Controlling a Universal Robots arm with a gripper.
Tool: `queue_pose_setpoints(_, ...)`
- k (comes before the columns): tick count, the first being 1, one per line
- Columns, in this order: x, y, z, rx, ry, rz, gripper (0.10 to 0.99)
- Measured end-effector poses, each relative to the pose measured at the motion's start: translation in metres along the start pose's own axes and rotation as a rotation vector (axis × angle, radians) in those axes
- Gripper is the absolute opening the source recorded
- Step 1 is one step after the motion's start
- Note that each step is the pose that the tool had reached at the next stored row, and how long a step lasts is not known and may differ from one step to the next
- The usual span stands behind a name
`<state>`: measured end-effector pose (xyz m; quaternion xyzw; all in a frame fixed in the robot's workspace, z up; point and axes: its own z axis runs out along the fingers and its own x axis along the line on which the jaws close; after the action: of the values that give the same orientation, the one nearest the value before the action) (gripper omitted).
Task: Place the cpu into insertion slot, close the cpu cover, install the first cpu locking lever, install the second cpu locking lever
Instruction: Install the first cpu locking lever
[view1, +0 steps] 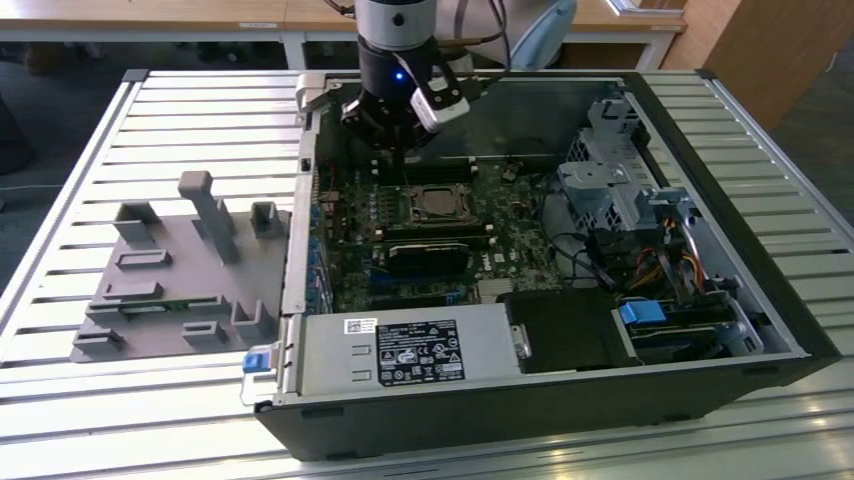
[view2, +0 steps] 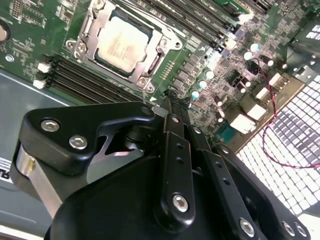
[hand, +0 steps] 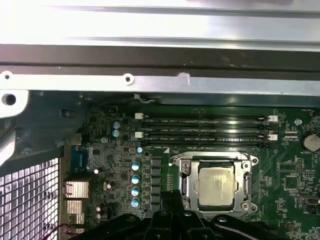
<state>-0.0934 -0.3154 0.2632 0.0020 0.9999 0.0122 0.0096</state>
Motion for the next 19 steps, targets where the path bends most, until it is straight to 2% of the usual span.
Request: queue_pose_setpoints(19,0.0090,0.0141,0.0054,0.000,0.0001,0.000,0.114)
